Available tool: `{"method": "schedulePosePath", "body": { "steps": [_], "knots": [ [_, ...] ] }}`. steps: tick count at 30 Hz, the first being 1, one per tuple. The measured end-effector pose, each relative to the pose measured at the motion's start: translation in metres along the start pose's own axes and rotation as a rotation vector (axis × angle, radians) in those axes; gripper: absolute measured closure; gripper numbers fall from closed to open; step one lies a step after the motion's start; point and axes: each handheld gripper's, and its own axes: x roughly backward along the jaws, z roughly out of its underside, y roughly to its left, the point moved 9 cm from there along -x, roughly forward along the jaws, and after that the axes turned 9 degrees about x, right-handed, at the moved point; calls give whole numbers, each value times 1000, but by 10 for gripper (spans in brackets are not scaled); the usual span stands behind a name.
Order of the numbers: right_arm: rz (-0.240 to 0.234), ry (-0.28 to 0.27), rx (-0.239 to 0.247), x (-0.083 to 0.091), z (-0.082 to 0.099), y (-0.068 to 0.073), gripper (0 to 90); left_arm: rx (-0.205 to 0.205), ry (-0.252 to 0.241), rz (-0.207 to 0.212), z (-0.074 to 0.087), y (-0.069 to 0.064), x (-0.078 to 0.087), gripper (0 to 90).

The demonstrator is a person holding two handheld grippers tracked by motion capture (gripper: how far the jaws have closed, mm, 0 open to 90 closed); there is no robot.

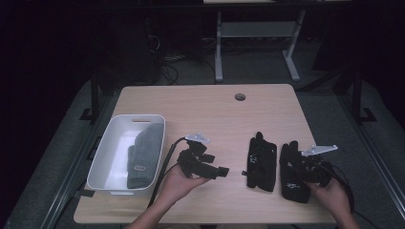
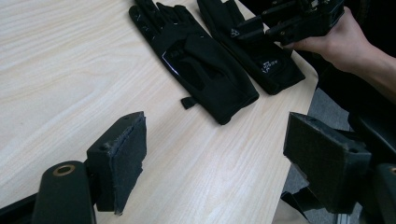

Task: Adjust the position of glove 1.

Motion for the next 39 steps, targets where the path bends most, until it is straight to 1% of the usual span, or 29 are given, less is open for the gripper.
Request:
{"method": "schedulePosePath", "body": {
  "steps": [2, 4, 5, 6, 7, 8, 9, 10, 11, 12, 15, 19, 20, 21, 23, 26, 27, 29, 31, 35, 37, 39],
  "knots": [
    [-6, 2, 4, 0, 0, 2, 739, 1, 0, -1, 1, 0, -1, 210],
    [-10, 0, -8, 0, -1, 3, 760, 2, 4, 0, 1, 0, -1, 210],
    [-13, 3, -23, 1, -1, 3, 767, 1, 5, -1, 1, 0, -2, 210],
    [-14, -2, -26, 1, -1, 2, 769, 1, 6, -2, 1, 0, -2, 210],
    [-13, 6, -43, 3, -1, 1, 769, -1, 7, -2, 1, 0, -1, 210],
    [-11, -7, -44, 5, -3, -1, 770, 0, 4, -3, 1, 1, -1, 210],
    [-10, -16, -65, 9, -5, -1, 770, 3, 3, -3, 1, 1, 0, 210],
    [-10, -25, -70, 13, -8, -2, 769, 4, -1, -3, 0, 1, 0, 210],
    [-10, -41, -73, 17, -11, -3, 769, 1, -1, -4, 0, 2, 1, 210],
    [-4, -46, -73, 20, -15, -3, 769, 1, -2, -2, 0, 1, 2, 210],
    [2, -62, -49, 26, -30, 2, 769, 0, -4, 0, 0, 1, 2, 209],
    [-14, -87, -47, 29, -50, 11, 768, -8, 0, -3, 2, 1, 3, 209],
    [-19, -95, -52, 30, -55, 13, 767, 0, -3, -2, 2, 1, 4, 210],
    [-27, -98, -60, 31, -60, 16, 767, 1, -7, 0, 2, 1, 5, 209],
    [-41, -117, -60, 32, -71, 20, 766, 1, -8, -3, 1, 3, 6, 209],
    [-54, -131, -65, 29, -84, 27, 764, 1, -11, -5, 2, 4, 8, 210],
    [-66, -137, -68, 26, -90, 30, 764, 4, -12, -5, 2, 4, 8, 209],
    [-75, -140, -76, 21, -96, 34, 764, 2, -14, -5, 2, 4, 9, 210],
    [-78, -135, -73, 14, -100, 38, 763, 5, -13, -4, 3, 5, 10, 210],
    [-79, -125, -93, 2, -105, 42, 763, 6, -10, -8, 4, 7, 11, 210],
    [-83, -119, -108, -5, -105, 43, 759, 10, -9, -10, 5, 9, 12, 209],
    [-75, -108, -108, -10, -104, 43, 755, 13, -10, -12, 6, 11, 12, 210]
  ]
}}
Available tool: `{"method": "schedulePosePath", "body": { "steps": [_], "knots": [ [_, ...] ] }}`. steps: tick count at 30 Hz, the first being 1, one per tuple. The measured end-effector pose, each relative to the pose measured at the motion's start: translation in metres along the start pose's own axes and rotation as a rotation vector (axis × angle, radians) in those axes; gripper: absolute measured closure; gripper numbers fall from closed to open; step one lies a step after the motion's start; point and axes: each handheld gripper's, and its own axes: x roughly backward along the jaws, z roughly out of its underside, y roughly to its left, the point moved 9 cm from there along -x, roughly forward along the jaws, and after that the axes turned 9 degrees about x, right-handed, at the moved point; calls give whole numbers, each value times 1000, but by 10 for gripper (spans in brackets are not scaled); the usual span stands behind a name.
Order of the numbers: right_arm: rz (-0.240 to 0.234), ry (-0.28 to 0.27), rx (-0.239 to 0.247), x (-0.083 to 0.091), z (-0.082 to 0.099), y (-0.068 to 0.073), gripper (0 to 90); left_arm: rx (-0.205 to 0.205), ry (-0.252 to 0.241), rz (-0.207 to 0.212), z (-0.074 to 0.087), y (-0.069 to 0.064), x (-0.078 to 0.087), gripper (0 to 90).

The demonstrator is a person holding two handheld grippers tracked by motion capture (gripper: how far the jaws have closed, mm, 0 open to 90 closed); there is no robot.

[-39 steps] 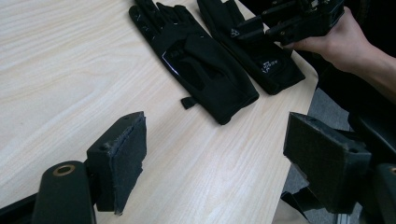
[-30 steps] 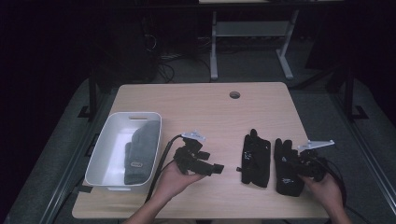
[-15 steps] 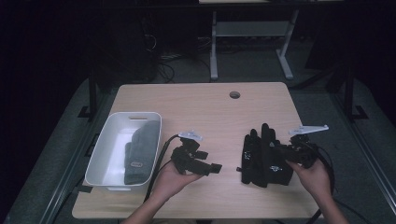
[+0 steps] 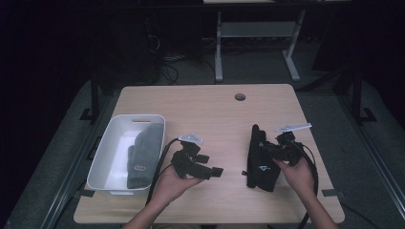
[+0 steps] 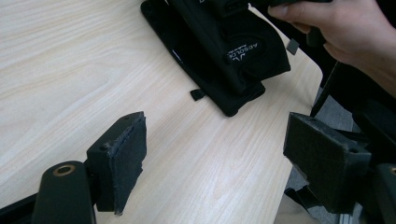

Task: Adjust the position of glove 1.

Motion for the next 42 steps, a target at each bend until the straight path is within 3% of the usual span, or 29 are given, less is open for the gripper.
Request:
{"method": "schedulePosePath", "body": {
  "steps": [3, 9, 14, 20, 22, 27, 42],
  "knots": [
    [0, 9, -20, -4, 4, 0, 714, 6, 0, -1, 1, 2, 0, 210],
    [28, 24, 22, -5, 11, -1, 554, 7, 12, 1, 2, 1, -7, 210],
    [42, 21, 28, 0, 16, -8, 556, 4, 24, 6, 3, -3, -16, 210],
    [48, 28, -4, 7, 27, -19, 671, -8, 48, 13, 3, -10, -33, 212],
    [41, 35, 15, 6, 33, -20, 718, -12, 56, 13, 3, -11, -36, 212],
    [14, 55, -4, 4, 41, -14, 756, -10, 65, 13, 3, -12, -46, 218],
    [-59, 76, 9, -3, 51, 9, 806, -2, 95, -6, 3, -7, -65, 226]
  ]
}}
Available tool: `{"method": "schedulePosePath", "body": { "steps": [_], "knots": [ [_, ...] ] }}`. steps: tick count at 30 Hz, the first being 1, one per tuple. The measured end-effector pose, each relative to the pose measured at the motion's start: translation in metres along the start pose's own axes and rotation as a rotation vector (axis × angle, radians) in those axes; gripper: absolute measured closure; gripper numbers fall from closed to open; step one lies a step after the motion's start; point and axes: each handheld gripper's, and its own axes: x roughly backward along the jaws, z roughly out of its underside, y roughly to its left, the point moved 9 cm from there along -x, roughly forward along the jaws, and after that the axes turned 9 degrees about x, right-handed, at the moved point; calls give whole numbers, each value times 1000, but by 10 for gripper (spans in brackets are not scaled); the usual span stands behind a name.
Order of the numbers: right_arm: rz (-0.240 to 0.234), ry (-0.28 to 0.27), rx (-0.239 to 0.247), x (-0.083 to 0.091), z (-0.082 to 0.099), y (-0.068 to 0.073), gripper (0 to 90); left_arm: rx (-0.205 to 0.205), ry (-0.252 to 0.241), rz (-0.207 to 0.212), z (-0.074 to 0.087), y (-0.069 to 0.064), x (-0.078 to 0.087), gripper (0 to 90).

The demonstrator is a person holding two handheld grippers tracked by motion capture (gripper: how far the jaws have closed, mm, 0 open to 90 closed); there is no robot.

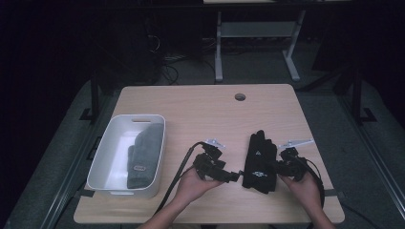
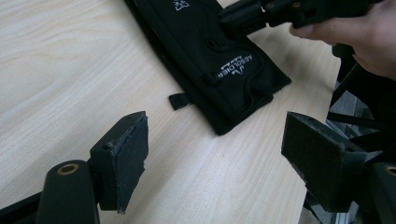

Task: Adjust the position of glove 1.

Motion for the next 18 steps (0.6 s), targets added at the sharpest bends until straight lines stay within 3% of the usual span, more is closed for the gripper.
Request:
{"method": "schedulePosePath", "body": {
  "steps": [7, 11, 14, 18],
  "knots": [
    [-59, 2, 44, -5, -4, 21, 761, 7, 14, -3, 1, 1, -7, 229],
    [-75, -3, 61, -5, -9, 26, 615, 17, 22, -5, 1, 4, -12, 239],
    [-52, -28, 44, -1, -15, 17, 481, 26, 27, -6, 1, 5, -17, 255],
    [-5, -39, 14, 1, -18, -6, 395, 30, 47, -15, 3, 9, -24, 279]
  ]
}}
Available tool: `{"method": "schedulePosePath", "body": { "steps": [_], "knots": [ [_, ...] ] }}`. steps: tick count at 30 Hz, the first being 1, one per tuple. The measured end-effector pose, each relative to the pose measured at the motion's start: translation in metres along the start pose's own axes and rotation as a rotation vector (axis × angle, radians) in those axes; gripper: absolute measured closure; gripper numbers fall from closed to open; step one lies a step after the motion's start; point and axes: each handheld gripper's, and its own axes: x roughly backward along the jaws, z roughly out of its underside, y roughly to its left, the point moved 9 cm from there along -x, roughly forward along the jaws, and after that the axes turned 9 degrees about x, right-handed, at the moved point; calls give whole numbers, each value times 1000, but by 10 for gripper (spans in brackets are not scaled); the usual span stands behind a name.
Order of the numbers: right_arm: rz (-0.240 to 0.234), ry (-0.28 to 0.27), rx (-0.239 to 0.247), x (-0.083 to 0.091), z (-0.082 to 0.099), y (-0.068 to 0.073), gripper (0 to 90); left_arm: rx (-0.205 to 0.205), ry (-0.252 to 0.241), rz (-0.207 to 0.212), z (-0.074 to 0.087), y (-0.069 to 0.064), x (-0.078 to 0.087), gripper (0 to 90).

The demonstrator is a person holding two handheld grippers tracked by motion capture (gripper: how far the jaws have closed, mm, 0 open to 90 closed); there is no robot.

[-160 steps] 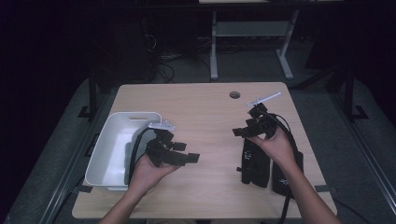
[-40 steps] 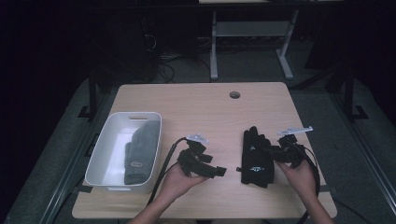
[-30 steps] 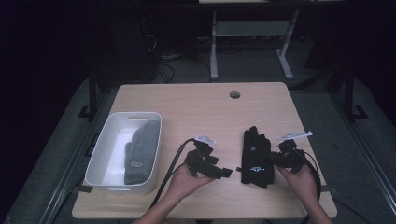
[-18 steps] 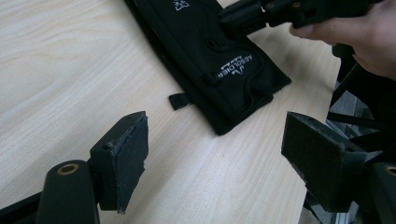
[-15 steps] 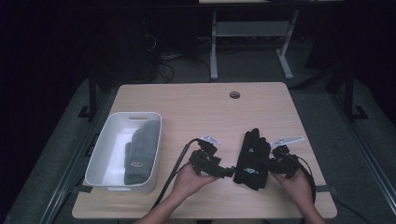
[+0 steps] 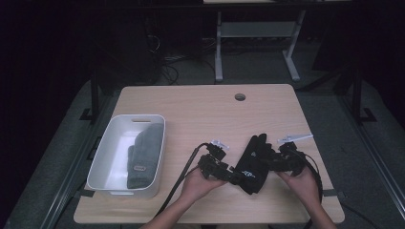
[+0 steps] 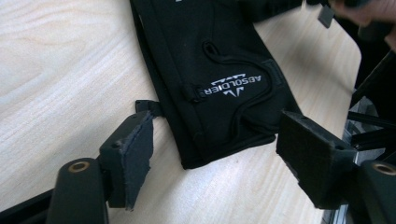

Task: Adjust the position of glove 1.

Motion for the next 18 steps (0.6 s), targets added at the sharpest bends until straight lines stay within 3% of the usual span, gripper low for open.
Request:
{"method": "schedulePosePath", "body": {
  "steps": [3, 8, 14, 18],
  "knots": [
    [18, -14, -59, 1, -2, -15, 367, 4, 9, -4, 1, 1, -4, 298],
    [43, -12, -106, -5, -1, -32, 347, 19, 30, 6, 2, 3, -12, 328],
    [47, 22, -150, -15, 2, -42, 345, 7, 45, -18, 4, 4, -20, 368],
    [44, 22, -154, -20, 0, -44, 353, 8, 54, -18, 5, 5, -25, 405]
  ]
}}
